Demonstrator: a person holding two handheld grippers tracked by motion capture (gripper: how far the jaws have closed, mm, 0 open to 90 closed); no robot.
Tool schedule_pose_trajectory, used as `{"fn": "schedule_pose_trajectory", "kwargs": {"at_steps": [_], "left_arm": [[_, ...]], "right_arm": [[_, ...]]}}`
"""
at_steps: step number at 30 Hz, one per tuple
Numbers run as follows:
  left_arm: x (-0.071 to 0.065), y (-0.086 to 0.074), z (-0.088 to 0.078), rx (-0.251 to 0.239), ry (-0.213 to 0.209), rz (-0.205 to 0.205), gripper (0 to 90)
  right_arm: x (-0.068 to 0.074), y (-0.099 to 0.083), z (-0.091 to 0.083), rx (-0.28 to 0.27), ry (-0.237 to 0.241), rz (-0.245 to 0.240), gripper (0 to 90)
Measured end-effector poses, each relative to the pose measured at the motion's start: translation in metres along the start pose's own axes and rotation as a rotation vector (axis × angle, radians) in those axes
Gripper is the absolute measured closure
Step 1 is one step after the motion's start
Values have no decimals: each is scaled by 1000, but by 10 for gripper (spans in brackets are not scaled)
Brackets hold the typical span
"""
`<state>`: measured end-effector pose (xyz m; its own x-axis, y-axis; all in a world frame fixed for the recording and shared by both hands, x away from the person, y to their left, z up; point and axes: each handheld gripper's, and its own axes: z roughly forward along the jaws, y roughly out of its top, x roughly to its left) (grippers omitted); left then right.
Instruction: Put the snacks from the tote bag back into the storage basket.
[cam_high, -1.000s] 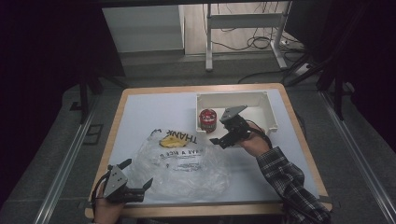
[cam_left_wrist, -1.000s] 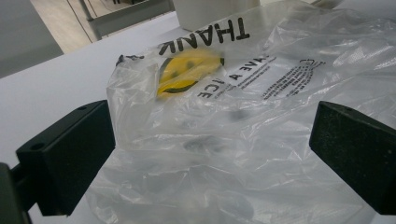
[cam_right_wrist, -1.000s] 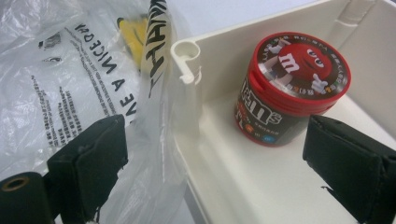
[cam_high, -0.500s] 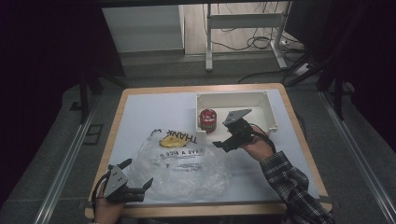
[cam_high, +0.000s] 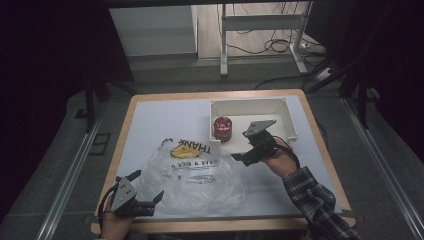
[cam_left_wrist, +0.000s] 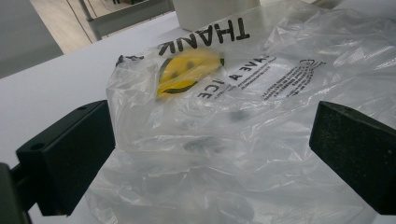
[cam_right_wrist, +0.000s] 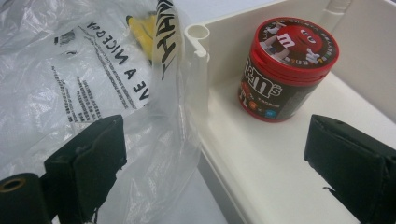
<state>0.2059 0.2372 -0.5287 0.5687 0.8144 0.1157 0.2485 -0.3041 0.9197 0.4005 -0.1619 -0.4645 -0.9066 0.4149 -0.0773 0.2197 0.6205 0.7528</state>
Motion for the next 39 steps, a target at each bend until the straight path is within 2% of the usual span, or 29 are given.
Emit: {"fn": "schedule_pose_trajectory", "kwargs": {"at_steps": [26, 39], "left_arm": [[0, 0, 1, 2, 0, 3, 1], [0, 0, 0, 4, 0, 2, 1]], "right_arm": [[10, -19, -19, -31, -29, 1, 54], [12, -31, -23, -49, -33, 27, 50]]}}
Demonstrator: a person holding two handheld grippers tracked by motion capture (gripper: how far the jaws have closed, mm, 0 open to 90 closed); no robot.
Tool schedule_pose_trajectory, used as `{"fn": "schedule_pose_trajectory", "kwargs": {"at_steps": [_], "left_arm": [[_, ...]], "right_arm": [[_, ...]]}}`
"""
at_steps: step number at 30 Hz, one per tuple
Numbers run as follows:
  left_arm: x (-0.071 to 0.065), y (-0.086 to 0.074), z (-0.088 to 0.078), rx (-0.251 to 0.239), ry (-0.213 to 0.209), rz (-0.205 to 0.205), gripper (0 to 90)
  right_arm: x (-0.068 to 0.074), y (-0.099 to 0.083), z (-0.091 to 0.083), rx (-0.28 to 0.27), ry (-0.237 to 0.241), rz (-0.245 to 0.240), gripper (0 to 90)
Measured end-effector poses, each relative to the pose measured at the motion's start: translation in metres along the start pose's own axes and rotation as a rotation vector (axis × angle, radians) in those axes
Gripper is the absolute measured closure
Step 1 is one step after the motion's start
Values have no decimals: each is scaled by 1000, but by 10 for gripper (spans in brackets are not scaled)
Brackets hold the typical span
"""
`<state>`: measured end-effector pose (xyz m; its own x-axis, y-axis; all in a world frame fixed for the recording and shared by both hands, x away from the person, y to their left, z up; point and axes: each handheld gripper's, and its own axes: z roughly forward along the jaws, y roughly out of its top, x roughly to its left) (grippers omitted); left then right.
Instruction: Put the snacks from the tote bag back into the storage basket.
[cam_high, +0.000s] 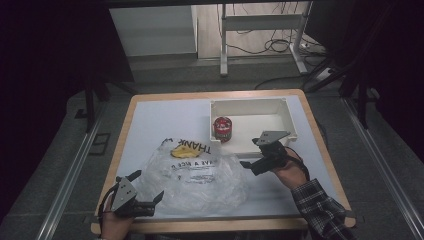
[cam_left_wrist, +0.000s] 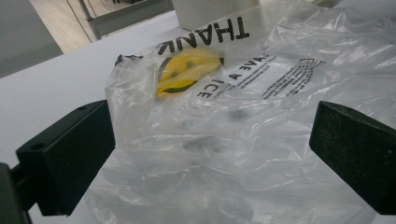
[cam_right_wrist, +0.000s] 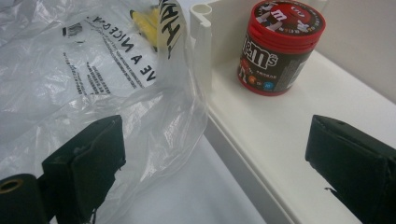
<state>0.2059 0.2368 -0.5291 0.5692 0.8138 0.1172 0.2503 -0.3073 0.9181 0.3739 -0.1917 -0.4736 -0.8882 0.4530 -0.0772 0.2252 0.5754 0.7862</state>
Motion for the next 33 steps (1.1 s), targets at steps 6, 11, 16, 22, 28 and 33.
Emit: {"fn": "schedule_pose_trajectory", "kwargs": {"at_steps": [6, 11, 16, 22, 28, 33], "left_arm": [[0, 0, 0, 1, 0, 0, 1], [0, 0, 0, 1, 1, -1, 1], [0, 0, 0, 3, 0, -2, 2], [0, 0, 0, 6, 1, -2, 2], [0, 0, 0, 8, 1, -4, 2], [0, 0, 0, 9, 2, -3, 3]], "right_arm": [[1, -6, -5, -14, -5, 6, 49], [1, -11, -11, -27, -13, 10, 49], [2, -16, -16, -26, -24, 2, 49], [4, -21, -21, -30, -29, 5, 49], [5, -25, -26, -46, -35, 11, 49], [6, -29, -31, -51, -42, 13, 49]]}}
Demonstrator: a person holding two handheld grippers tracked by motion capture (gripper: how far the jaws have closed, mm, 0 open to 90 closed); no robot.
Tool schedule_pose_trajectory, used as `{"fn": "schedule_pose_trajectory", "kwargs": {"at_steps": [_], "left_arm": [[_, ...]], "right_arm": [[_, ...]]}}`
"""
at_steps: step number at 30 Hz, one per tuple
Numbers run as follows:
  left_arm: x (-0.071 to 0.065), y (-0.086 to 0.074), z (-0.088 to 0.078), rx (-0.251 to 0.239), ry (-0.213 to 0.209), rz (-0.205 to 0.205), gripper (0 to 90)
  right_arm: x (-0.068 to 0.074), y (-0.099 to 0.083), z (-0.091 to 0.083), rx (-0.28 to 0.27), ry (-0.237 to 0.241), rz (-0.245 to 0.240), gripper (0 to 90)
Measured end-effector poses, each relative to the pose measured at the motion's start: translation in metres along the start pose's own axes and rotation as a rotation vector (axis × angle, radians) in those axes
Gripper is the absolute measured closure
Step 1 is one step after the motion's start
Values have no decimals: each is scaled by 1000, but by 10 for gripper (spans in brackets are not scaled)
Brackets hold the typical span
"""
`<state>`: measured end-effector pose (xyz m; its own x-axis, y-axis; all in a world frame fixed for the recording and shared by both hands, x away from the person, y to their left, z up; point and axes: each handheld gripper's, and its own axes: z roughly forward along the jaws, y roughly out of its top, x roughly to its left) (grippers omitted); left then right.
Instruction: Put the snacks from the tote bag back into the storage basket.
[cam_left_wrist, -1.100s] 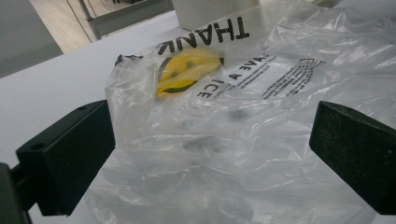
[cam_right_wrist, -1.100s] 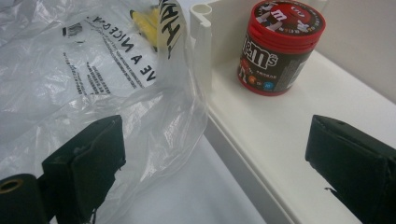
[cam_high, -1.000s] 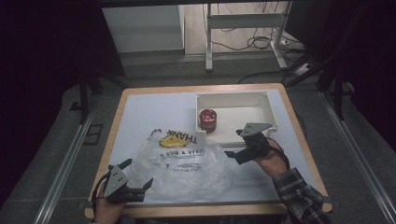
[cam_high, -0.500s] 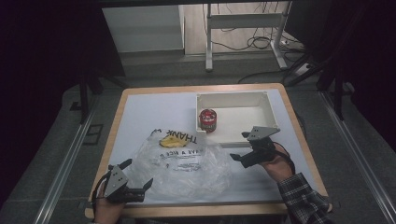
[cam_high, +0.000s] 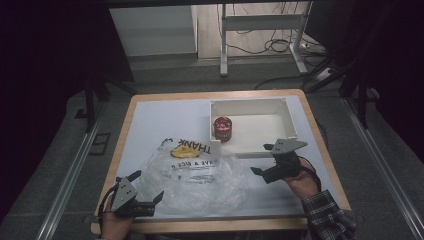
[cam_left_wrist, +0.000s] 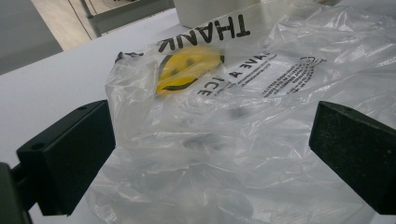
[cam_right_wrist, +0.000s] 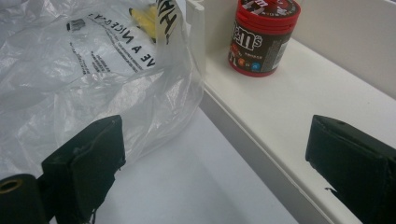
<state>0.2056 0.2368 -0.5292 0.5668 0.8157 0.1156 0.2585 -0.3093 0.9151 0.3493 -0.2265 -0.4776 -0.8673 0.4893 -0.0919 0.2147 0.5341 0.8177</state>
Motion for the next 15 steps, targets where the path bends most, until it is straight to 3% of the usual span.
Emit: {"fn": "schedule_pose_trajectory", "kwargs": {"at_steps": [15], "left_arm": [[-1, 0, 0, 2, 1, 3, 3]], "right_arm": [[3, -11, -14, -12, -32, 1, 49]]}}
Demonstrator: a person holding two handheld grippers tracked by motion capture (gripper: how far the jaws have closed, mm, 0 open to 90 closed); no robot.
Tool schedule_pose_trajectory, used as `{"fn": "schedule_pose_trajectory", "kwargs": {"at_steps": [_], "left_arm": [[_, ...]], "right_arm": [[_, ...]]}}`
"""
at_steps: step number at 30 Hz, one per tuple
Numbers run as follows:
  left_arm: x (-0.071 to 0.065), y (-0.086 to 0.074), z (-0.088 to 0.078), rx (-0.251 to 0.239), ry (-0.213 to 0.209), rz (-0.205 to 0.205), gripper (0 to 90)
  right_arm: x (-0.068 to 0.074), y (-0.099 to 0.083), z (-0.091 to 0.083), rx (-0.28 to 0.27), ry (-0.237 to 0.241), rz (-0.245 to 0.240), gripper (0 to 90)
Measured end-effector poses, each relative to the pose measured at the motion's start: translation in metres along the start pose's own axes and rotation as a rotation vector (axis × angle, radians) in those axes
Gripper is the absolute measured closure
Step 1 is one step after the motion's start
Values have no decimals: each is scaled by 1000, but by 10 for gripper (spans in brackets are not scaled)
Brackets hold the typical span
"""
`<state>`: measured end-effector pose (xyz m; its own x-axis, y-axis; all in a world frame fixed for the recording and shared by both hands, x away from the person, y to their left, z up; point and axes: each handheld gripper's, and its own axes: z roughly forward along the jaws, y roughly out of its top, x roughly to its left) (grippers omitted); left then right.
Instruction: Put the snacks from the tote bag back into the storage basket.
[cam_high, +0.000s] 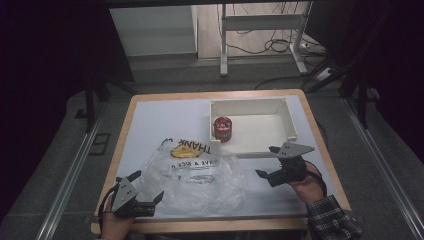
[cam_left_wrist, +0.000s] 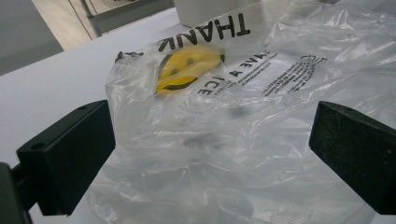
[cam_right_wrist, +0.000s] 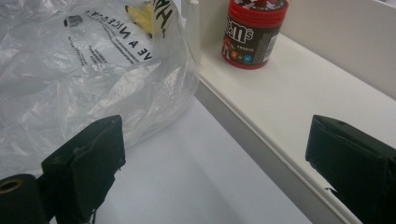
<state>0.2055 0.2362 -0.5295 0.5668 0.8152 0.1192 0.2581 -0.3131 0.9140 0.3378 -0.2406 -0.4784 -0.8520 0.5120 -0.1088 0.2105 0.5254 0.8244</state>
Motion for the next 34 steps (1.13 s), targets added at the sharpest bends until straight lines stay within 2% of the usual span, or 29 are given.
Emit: {"fn": "schedule_pose_trajectory", "kwargs": {"at_steps": [20, 24, 34], "left_arm": [[0, 0, 0, 2, 1, 2, 3], [0, 0, 0, 2, 2, 2, 3], [0, 0, 1, 2, 4, 3, 3]], "right_arm": [[3, -16, -19, 0, -30, 6, 49], [2, -20, -23, 13, -29, 24, 49], [2, -25, -29, 5, -29, 42, 49]]}}
